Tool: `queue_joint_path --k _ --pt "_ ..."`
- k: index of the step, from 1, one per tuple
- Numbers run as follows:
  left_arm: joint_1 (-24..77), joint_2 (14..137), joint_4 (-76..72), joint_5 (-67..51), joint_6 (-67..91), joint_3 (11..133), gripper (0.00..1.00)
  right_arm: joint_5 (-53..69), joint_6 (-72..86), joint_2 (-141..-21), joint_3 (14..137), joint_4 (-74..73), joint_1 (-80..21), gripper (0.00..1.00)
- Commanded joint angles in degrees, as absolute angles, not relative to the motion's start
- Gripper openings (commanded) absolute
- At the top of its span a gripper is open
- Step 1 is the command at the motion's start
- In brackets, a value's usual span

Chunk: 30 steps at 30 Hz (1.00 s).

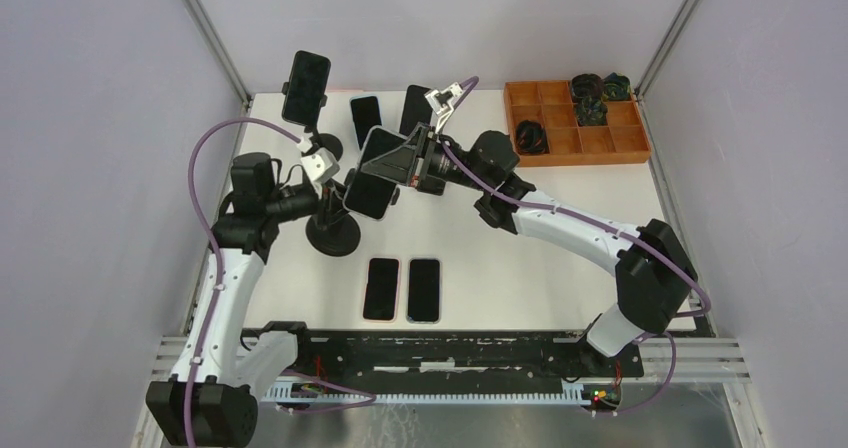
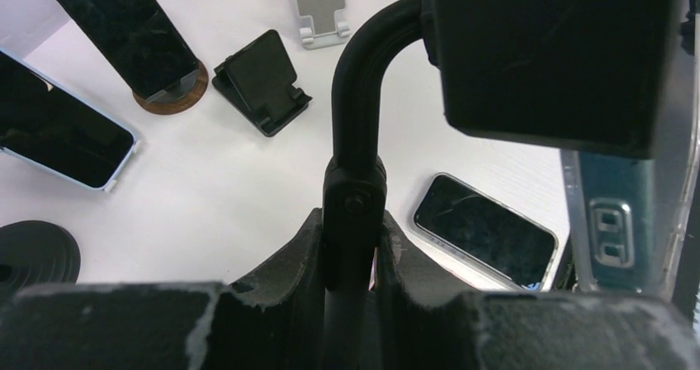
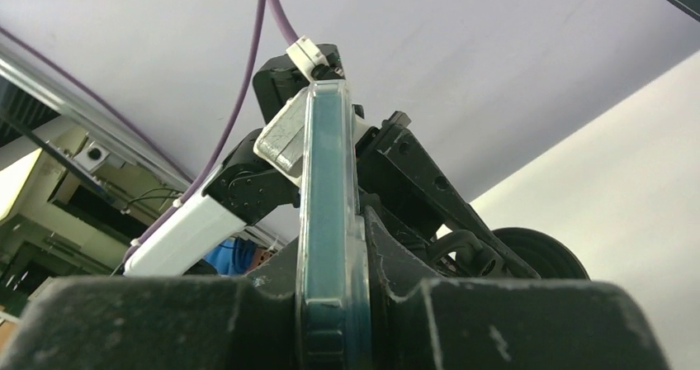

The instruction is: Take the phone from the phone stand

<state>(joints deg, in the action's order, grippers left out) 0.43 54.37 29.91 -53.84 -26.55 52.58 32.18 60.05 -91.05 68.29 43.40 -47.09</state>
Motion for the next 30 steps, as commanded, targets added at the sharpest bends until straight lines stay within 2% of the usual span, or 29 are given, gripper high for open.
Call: queue_joint_path --k 1,6,12,18,21,26,30 --pt "-2.5 58.2 24.5 -27.5 -22.9 48.9 0.02 40.0 68.7 -78.9 72.2 59.0 -48.5 0.0" --pt "-2.4 58.6 21.2 -31.4 -16.7 47.0 0.02 39.3 72.1 -79.8 73.6 62.9 -48.5 0.0" --pt "-2.0 57.7 16.5 -21.6 -18.0 44.5 0.02 38.7 72.3 -76.1 70.9 63.5 -47.2 0.0" --pt "-2.0 60.6 19.5 -23.9 -16.7 44.4 0.02 38.7 78.1 -75.8 71.7 73.6 -45.6 0.0" --pt "-2.0 59.9 17.7 -22.3 -17.0 43.3 0.02 39.3 77.5 -74.8 72.5 71.9 -45.1 0.0" --pt "-2.1 60.2 14.6 -12.6 -23.3 40.5 0.02 39.7 73.1 -71.9 73.5 65.2 -44.1 0.0" --pt "-2.7 60.5 14.1 -13.4 -23.4 39.0 0.02 39.7 73.6 -71.8 74.0 66.1 -43.4 0.0"
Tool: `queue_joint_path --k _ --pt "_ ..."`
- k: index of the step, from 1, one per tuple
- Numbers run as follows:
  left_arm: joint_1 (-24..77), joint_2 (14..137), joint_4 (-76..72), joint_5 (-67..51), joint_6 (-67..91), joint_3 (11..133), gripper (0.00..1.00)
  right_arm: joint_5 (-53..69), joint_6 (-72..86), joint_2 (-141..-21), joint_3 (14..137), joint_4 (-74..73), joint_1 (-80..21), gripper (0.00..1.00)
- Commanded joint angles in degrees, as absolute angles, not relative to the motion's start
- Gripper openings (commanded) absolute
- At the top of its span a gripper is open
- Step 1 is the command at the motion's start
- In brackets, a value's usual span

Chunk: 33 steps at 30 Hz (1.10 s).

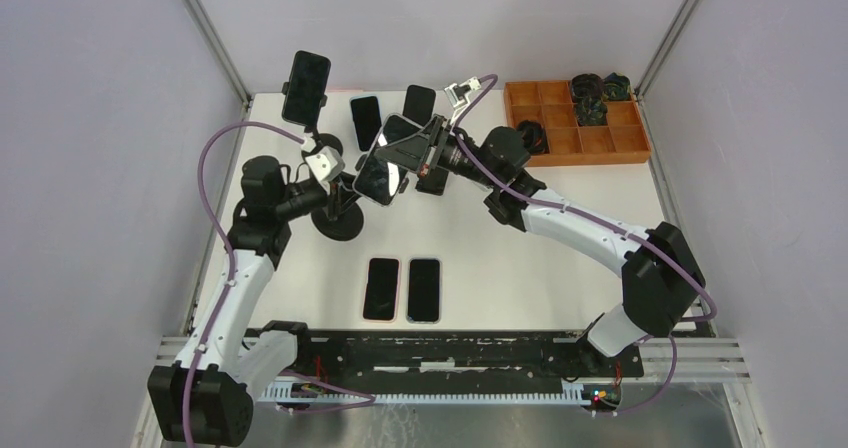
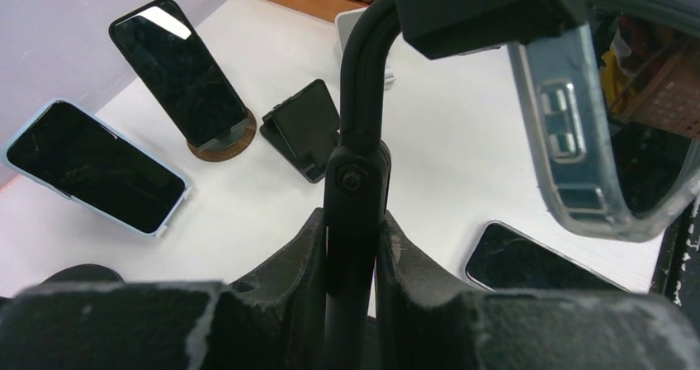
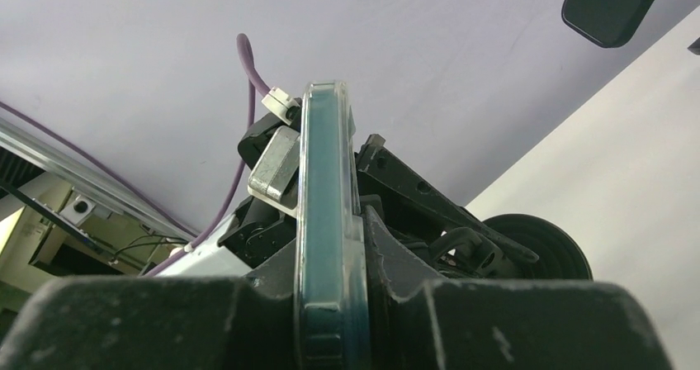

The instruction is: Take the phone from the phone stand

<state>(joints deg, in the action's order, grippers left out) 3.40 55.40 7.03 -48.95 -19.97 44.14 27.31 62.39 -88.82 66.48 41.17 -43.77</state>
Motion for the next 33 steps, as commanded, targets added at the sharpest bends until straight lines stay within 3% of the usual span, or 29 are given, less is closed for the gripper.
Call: queue_joint_path --k 1,22,33 --pt "-2.8 60.5 14.0 -13.9 -22.9 38.7 0.02 39.8 73.9 -71.9 74.4 66.3 -43.2 0.0" --pt "-4.7 61.0 13.2 -12.7 -26.3 36.0 0.02 40.4 75.0 -71.3 81.6 63.3 -36.2 0.0" --pt "-5.2 59.5 16.7 -18.5 -25.4 37.7 0.02 40.5 73.1 -70.5 80.5 60.5 -34.3 0.0"
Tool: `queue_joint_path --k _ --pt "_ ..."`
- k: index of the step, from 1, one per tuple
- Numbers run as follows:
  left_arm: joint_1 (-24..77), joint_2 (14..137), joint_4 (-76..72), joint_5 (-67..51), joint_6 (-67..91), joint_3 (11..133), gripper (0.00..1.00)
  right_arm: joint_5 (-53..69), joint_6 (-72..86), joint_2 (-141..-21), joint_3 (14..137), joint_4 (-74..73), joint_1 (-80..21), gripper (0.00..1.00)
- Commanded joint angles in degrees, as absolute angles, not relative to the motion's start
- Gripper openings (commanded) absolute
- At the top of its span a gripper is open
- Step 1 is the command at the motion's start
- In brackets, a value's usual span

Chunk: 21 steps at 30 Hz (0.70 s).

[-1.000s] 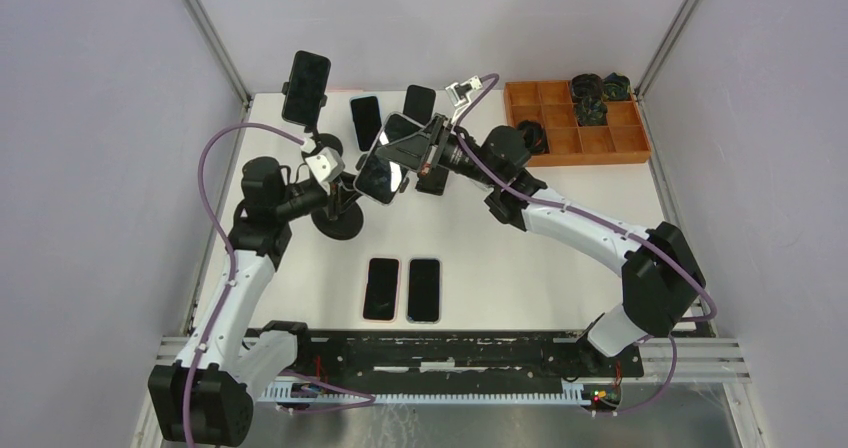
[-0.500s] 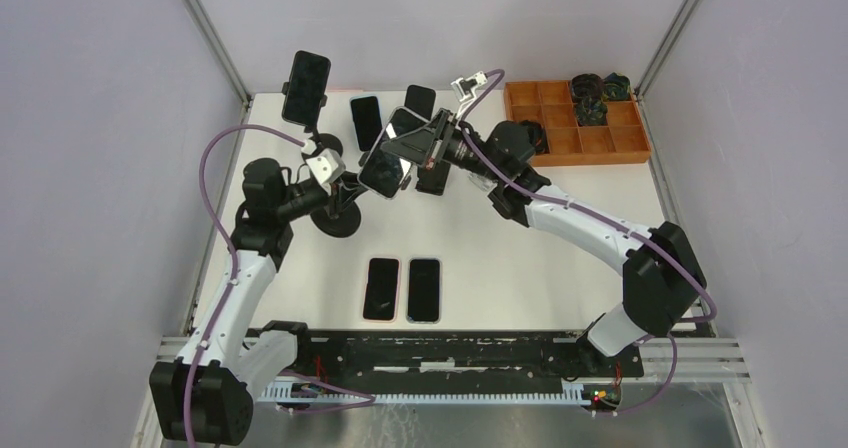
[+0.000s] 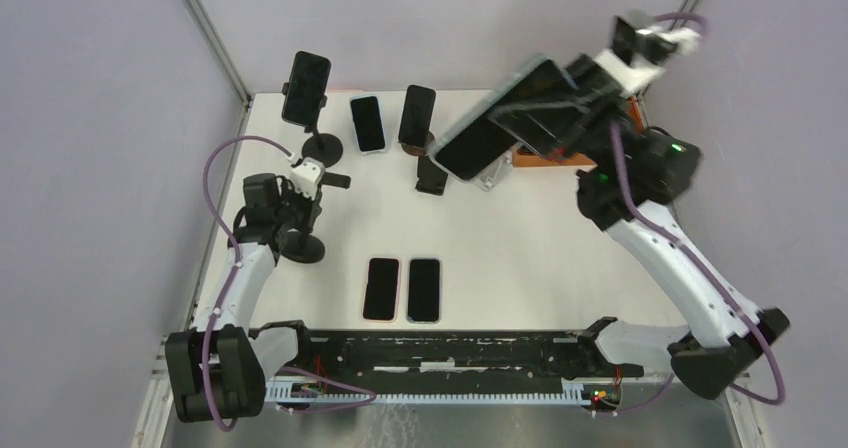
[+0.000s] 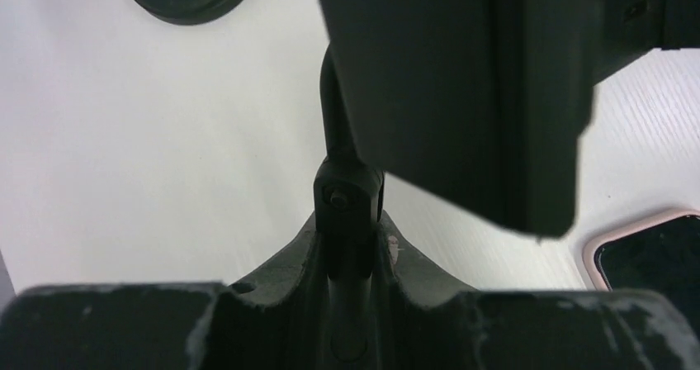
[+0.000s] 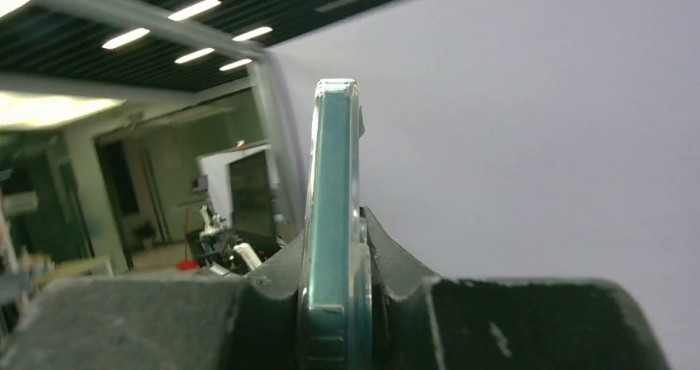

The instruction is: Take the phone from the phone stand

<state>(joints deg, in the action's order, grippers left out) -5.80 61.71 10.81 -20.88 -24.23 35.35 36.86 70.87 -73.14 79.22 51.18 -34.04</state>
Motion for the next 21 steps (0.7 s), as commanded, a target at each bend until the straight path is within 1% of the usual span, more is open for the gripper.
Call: queue_joint_path --k 1,6,10,11,14,15,19,21 --pt "-5.1 59.0 17.4 -20.1 -25.2 38.4 0.02 40.6 72.3 -70.4 80.2 59.4 -34.1 0.0" --pt "-5.1 56.8 22.1 -28.9 -22.0 43.7 0.02 42.9 63.1 -68.4 77.9 47.4 -33.6 0.0" --pt "-5.1 55.8 24.6 -33.3 -18.9 49.8 0.02 46.9 54.9 -66.6 72.3 33.1 -32.6 0.0" --pt "-5.1 55.8 25.2 -33.8 -18.3 51.3 0.02 47.1 51.5 -65.8 70.5 27.4 -32.4 0.0" --pt "-5.1 56.3 27.3 -35.3 -16.7 56.4 0.02 46.1 41.0 -62.9 62.6 13.3 -32.1 0.0" --pt "-5.1 56.6 28.1 -35.9 -16.1 58.0 0.02 45.8 39.3 -62.1 59.1 10.9 -32.0 0.0" --pt "-5.1 56.8 30.2 -39.4 -12.9 61.9 0.02 46.1 34.4 -60.5 45.0 6.5 -32.0 0.0" --pt "-5.1 56.6 30.8 -40.7 -11.8 62.7 0.02 46.6 32.6 -60.8 40.0 5.7 -31.8 0.0"
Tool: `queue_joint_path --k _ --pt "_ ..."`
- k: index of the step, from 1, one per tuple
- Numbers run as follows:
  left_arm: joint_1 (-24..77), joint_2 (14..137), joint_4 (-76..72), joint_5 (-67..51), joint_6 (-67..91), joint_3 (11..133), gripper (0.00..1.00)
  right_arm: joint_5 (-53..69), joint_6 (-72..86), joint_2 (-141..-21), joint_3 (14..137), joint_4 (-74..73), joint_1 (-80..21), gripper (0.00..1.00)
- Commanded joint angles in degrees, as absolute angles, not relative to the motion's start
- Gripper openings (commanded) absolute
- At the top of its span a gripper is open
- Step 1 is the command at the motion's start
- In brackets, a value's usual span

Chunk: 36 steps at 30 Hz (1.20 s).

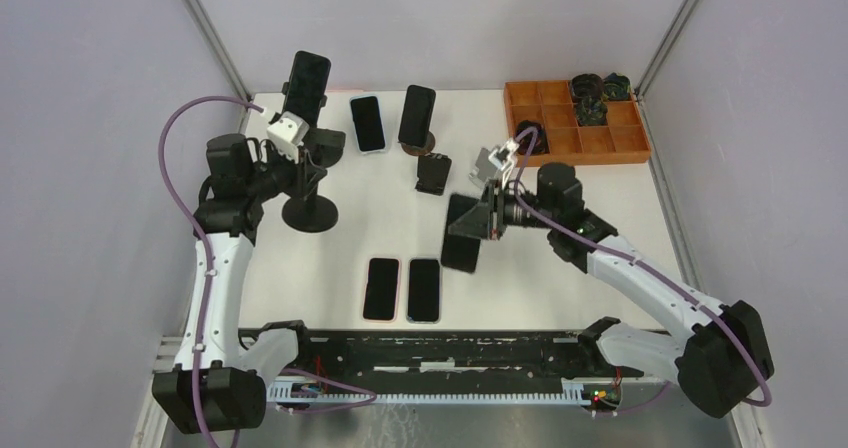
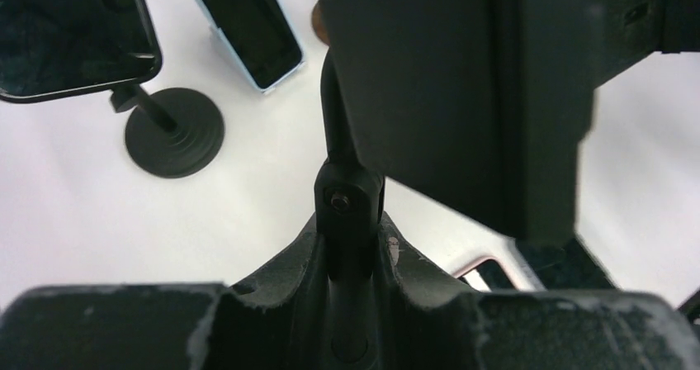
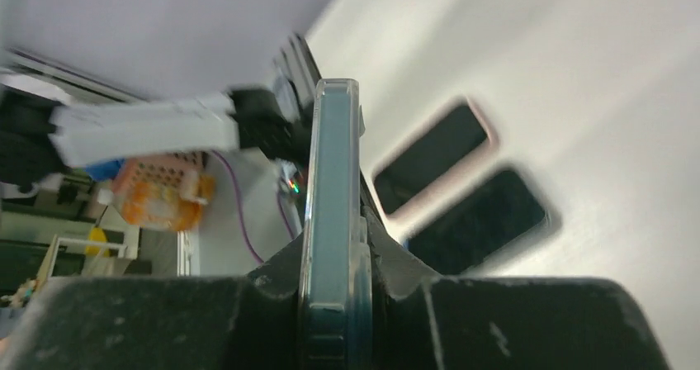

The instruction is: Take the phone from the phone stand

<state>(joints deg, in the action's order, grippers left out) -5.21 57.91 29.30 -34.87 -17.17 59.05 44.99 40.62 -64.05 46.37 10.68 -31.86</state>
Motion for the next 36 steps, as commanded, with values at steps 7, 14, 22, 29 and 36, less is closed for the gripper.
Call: queue_joint_path --k 7,14,22,29,36 --pt "-5.0 55.1 33.1 -41.0 -12.1 63.3 0.02 47.7 26.9 -68.7 32.1 3.0 -31.8 0.0" --pt "-5.1 54.9 33.6 -41.7 -12.3 63.3 0.02 47.2 29.9 -74.7 28.3 11.5 -31.9 0.0" --pt "-5.0 55.2 33.6 -41.6 -12.5 62.9 0.02 48.0 40.8 -80.5 23.9 26.4 -32.4 0.0" --pt "-5.0 55.2 33.6 -41.3 -13.1 62.7 0.02 46.5 44.5 -84.5 21.9 32.1 -34.4 0.0" --pt "-5.0 55.1 33.1 -41.4 -12.6 62.6 0.02 44.0 43.5 -87.8 23.6 30.7 -35.6 0.0"
